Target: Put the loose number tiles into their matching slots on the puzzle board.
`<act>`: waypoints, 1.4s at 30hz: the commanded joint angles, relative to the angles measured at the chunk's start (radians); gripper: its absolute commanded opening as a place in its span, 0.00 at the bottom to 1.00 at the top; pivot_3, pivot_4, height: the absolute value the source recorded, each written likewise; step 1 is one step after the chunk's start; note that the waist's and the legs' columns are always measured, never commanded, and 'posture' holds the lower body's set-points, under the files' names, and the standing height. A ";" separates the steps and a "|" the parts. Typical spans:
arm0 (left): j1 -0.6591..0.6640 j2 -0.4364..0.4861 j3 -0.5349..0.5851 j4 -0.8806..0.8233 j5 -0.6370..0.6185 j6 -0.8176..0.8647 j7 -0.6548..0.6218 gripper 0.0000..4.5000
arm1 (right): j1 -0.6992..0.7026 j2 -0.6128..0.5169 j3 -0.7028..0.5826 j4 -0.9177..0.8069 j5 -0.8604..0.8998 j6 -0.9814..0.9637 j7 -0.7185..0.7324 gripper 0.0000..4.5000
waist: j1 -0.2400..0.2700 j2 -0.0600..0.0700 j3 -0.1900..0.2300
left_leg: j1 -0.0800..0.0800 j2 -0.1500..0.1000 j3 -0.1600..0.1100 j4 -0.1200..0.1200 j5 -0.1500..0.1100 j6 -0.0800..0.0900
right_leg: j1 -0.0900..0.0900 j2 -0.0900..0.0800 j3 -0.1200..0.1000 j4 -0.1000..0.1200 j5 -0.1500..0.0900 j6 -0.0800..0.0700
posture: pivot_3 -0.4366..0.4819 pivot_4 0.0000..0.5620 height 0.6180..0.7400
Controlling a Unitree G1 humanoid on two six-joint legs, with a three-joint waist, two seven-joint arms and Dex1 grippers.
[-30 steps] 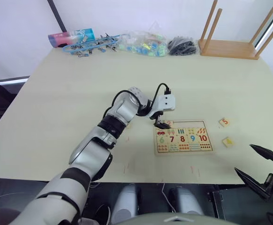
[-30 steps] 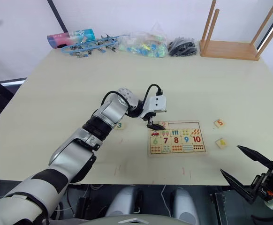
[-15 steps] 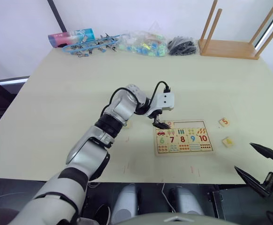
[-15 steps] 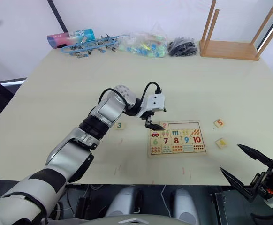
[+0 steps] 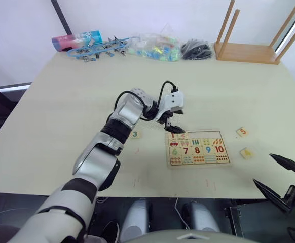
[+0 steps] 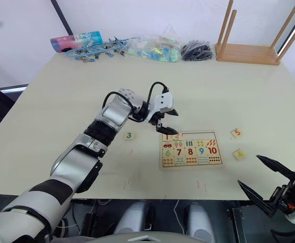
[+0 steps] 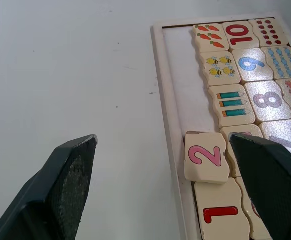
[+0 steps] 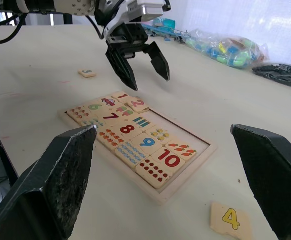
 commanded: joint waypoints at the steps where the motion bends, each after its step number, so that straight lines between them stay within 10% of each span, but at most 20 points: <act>1: -0.035 -0.017 0.037 0.056 -0.014 -0.085 0.018 0.61 | 0.001 -0.005 -0.018 -0.008 0.007 -0.016 -0.001 1.00 | 0.000 0.000 0.000 | 0.000 0.000 0.000 0.000 0.000 0.000 | 0.000 0.000 0.000 0.000 0.000 0.000 | 0.48 0.27 0.98; 7: -0.038 -0.026 0.061 0.129 -0.027 -0.177 -0.030 0.01 | -0.002 -0.007 -0.019 -0.007 0.006 -0.015 -0.003 1.00 | 0.000 0.000 0.000 | 0.000 0.000 0.000 0.000 0.000 0.000 | 0.000 0.000 0.000 0.000 0.000 0.000 | 0.48 0.27 0.98; 42: -0.047 -0.003 0.055 0.240 0.019 -0.269 -0.105 0.01 | 0.008 -0.007 -0.022 -0.020 0.008 -0.011 -0.008 1.00 | 0.000 0.000 0.000 | 0.000 0.000 0.000 0.001 0.000 0.000 | 0.000 0.000 0.000 0.000 0.000 0.000 | 0.48 0.27 0.98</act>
